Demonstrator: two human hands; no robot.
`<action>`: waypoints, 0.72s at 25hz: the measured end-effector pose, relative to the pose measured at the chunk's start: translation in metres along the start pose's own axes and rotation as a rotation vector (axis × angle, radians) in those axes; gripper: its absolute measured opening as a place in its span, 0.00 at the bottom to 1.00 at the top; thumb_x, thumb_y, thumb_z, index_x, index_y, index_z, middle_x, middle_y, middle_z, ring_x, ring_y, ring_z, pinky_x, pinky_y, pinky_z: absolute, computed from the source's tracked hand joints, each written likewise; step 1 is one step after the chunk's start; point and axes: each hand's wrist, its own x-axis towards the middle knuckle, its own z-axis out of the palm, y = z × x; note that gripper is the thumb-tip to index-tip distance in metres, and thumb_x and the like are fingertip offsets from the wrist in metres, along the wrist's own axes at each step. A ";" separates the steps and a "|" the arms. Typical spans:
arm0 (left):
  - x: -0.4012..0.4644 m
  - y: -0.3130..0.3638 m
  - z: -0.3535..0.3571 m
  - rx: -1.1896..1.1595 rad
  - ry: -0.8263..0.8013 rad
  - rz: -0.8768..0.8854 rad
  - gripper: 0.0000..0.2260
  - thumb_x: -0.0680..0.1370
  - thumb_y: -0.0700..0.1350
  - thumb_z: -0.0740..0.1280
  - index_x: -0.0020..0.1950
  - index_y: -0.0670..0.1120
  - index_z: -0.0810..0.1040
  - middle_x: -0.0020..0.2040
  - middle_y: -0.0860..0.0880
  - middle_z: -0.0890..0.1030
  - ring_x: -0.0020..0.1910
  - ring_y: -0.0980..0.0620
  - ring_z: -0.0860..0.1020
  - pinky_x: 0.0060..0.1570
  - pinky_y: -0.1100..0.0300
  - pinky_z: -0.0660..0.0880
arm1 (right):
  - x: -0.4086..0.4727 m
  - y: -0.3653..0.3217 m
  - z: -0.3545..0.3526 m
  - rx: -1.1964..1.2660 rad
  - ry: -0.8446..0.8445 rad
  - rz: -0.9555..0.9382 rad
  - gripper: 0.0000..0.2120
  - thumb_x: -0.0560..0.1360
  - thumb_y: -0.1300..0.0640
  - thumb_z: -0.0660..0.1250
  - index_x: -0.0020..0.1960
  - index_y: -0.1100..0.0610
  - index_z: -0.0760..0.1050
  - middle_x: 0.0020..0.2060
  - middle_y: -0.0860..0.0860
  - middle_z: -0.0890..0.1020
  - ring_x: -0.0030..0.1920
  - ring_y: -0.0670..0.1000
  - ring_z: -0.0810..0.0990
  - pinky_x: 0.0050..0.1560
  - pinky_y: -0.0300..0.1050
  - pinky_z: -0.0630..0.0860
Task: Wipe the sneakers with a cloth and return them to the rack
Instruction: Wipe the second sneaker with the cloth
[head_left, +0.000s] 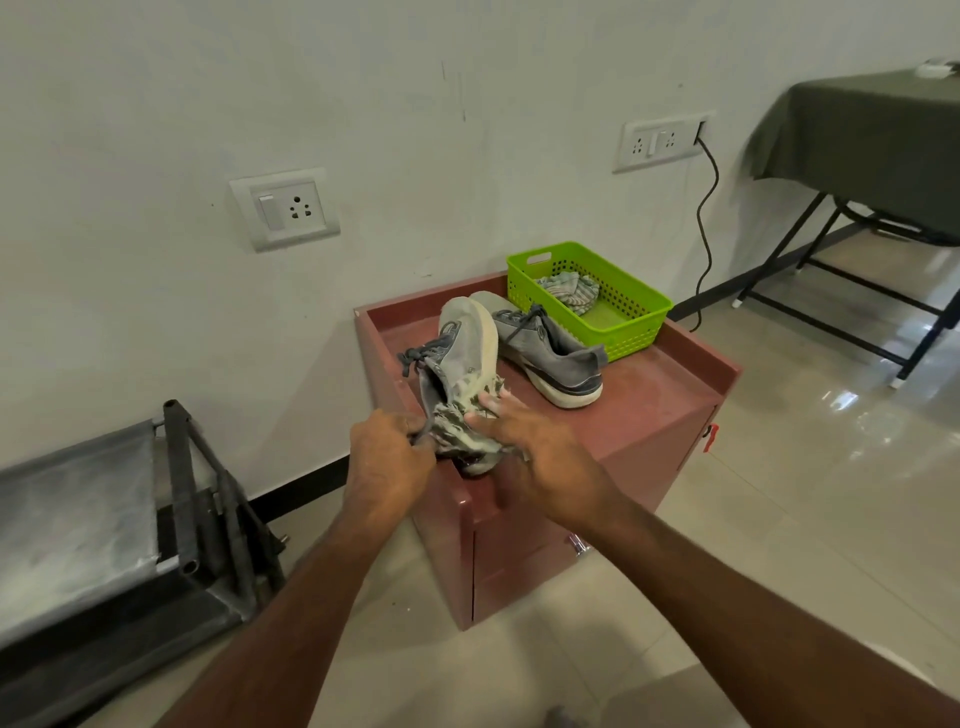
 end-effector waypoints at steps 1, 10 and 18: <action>0.000 -0.001 0.001 0.005 0.004 0.009 0.14 0.76 0.40 0.72 0.30 0.40 0.80 0.25 0.45 0.75 0.23 0.53 0.66 0.23 0.66 0.63 | 0.004 0.007 -0.001 -0.019 0.003 0.071 0.28 0.71 0.72 0.60 0.68 0.55 0.77 0.68 0.54 0.76 0.71 0.51 0.72 0.71 0.34 0.61; -0.001 0.004 -0.001 0.032 -0.013 0.016 0.11 0.76 0.39 0.71 0.35 0.38 0.82 0.28 0.43 0.78 0.24 0.53 0.69 0.24 0.68 0.66 | 0.006 0.002 -0.002 0.015 0.000 0.040 0.26 0.72 0.61 0.53 0.66 0.57 0.78 0.66 0.50 0.77 0.69 0.45 0.71 0.68 0.32 0.65; -0.005 0.008 -0.004 0.021 -0.030 -0.014 0.09 0.75 0.35 0.69 0.36 0.43 0.84 0.28 0.46 0.79 0.24 0.51 0.72 0.23 0.69 0.67 | -0.004 -0.005 0.007 0.058 0.053 -0.010 0.25 0.73 0.68 0.56 0.66 0.60 0.77 0.68 0.57 0.76 0.71 0.47 0.70 0.67 0.28 0.64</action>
